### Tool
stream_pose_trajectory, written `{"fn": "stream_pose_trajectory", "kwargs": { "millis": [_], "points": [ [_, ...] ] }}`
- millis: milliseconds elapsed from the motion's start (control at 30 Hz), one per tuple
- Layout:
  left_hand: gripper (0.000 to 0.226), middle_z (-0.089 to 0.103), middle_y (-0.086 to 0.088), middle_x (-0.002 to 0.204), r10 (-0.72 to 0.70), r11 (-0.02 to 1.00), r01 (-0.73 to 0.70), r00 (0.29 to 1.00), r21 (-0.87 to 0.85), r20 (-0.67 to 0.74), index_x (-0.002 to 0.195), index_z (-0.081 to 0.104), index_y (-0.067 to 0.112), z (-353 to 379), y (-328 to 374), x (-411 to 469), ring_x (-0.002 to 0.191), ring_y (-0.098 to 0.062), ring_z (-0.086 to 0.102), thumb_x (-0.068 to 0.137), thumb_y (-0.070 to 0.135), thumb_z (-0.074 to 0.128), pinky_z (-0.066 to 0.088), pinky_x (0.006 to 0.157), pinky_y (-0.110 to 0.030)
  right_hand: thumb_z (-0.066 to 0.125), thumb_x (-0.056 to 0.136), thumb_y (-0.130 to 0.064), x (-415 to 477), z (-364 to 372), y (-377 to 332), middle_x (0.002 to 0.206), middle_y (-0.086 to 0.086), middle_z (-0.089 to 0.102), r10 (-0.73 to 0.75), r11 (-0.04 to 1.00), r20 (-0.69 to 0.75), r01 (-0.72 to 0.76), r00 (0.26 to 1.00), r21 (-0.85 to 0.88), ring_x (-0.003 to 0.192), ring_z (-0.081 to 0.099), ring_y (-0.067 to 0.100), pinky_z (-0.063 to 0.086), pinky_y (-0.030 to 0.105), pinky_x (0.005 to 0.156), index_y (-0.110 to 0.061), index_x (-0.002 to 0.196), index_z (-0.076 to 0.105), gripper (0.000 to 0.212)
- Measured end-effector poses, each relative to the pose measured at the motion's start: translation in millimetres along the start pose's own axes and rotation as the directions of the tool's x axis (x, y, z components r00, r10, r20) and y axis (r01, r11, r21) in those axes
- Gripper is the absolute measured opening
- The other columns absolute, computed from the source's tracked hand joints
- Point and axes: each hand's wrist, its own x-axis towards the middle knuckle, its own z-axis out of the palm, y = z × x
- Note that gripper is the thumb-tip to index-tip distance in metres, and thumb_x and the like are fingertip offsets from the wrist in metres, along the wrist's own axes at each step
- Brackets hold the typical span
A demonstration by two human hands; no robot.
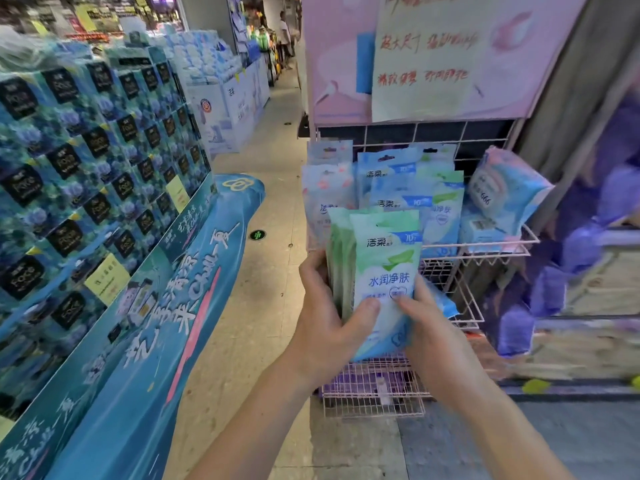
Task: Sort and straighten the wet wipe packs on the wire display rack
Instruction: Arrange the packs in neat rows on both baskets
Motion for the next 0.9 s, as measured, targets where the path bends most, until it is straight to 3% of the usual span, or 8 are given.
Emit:
{"fn": "stream_pose_trajectory", "kwargs": {
  "millis": [133, 233, 300, 400, 533, 733, 833, 900],
  "points": [
    [0.068, 0.054, 0.034, 0.127, 0.040, 0.998, -0.036, 0.997, -0.059, 0.069, 0.135, 0.031, 0.015, 35, 21, 32, 0.124, 0.003, 0.059, 0.082, 0.035, 0.068, 0.053, 0.099, -0.025, 0.078, 0.085, -0.025, 4, -44, -62, 0.135, 0.007, 0.066, -0.149, 0.975, 0.000, 0.147, 0.989, -0.169, 0.126, 0.063, 0.027, 0.057, 0.036, 0.093, -0.030, 0.139, 0.053, 0.060],
    [0.070, 0.059, 0.007, 0.132, 0.050, 0.996, -0.043, 0.995, -0.083, 0.089, 0.138, 0.037, 0.015, 62, 37, 63, 0.122, -0.006, 0.064, 0.079, 0.032, 0.072, 0.056, 0.099, -0.031, 0.089, 0.075, -0.023, 13, -74, -116, 0.131, 0.012, 0.067, -0.221, 0.931, 0.047, 0.225, 0.974, -0.286, 0.122, 0.065, 0.031, 0.059, 0.042, 0.091, -0.027, 0.135, 0.054, 0.070],
    [0.067, 0.067, 0.003, 0.128, 0.072, 0.997, -0.068, 0.992, -0.035, 0.104, 0.137, 0.044, 0.023, 77, 48, 85, 0.119, -0.011, 0.068, 0.078, 0.033, 0.074, 0.058, 0.099, -0.039, 0.084, 0.076, -0.013, 24, -92, -145, 0.130, 0.010, 0.069, -0.259, 0.881, 0.096, 0.276, 0.961, -0.383, 0.120, 0.067, 0.028, 0.058, 0.039, 0.093, -0.025, 0.133, 0.056, 0.065],
    [0.061, 0.071, 0.018, 0.118, 0.107, 0.981, -0.125, 0.986, 0.148, 0.125, 0.131, 0.053, 0.036, 91, 64, 115, 0.112, -0.002, 0.067, 0.076, 0.043, 0.076, 0.056, 0.096, -0.027, 0.072, 0.089, -0.003, 43, -115, -174, 0.127, 0.006, 0.072, -0.265, 0.830, 0.124, 0.292, 0.956, -0.475, 0.117, 0.069, 0.021, 0.058, 0.031, 0.093, -0.019, 0.131, 0.059, 0.047],
    [0.069, 0.055, 0.014, 0.118, 0.239, 0.767, -0.232, 0.968, 0.598, 0.070, 0.121, 0.069, 0.028, 95, 70, 150, 0.118, -0.013, 0.047, 0.065, 0.067, 0.063, 0.032, 0.099, -0.023, 0.075, 0.087, -0.002, 69, -134, -196, 0.122, -0.001, 0.074, -0.263, 0.759, 0.137, 0.292, 0.955, -0.582, 0.110, 0.072, 0.017, 0.059, 0.032, 0.093, -0.024, 0.126, 0.062, 0.047],
    [0.084, 0.044, 0.015, 0.123, 0.082, 0.533, -0.136, 0.991, 0.835, 0.110, 0.120, 0.068, 0.029, 89, 65, 187, 0.116, -0.016, 0.033, 0.055, 0.081, 0.052, 0.014, 0.087, -0.024, 0.088, 0.076, -0.016, 111, -144, -204, 0.114, -0.005, 0.077, -0.148, 0.670, 0.149, 0.210, 0.978, -0.712, 0.107, 0.073, 0.016, 0.059, 0.035, 0.093, -0.018, 0.127, 0.061, 0.058],
    [0.082, 0.045, 0.008, 0.137, -0.207, 0.345, -0.074, 0.966, 0.936, 0.153, 0.116, 0.068, 0.033, 87, 67, 197, 0.124, -0.021, 0.031, 0.049, 0.080, 0.056, 0.017, 0.095, -0.031, 0.079, 0.055, -0.067, 127, -145, -191, 0.112, -0.014, 0.072, -0.025, 0.340, 0.076, 0.080, 0.997, -0.937, 0.114, 0.064, 0.019, 0.040, 0.047, 0.109, -0.031, 0.118, 0.058, 0.075],
    [0.092, 0.040, 0.003, 0.145, -0.370, 0.258, -0.061, 0.915, 0.964, 0.157, 0.120, 0.067, 0.033, 87, 71, 200, 0.132, -0.028, 0.028, 0.044, 0.084, 0.057, 0.025, 0.111, -0.040, 0.066, 0.048, -0.084, 132, -146, -185, 0.108, -0.019, 0.066, 0.009, 0.127, 0.045, 0.043, 0.999, -0.991, 0.111, 0.056, 0.018, 0.031, 0.042, 0.099, -0.038, 0.110, 0.054, 0.078]
  ]
}}
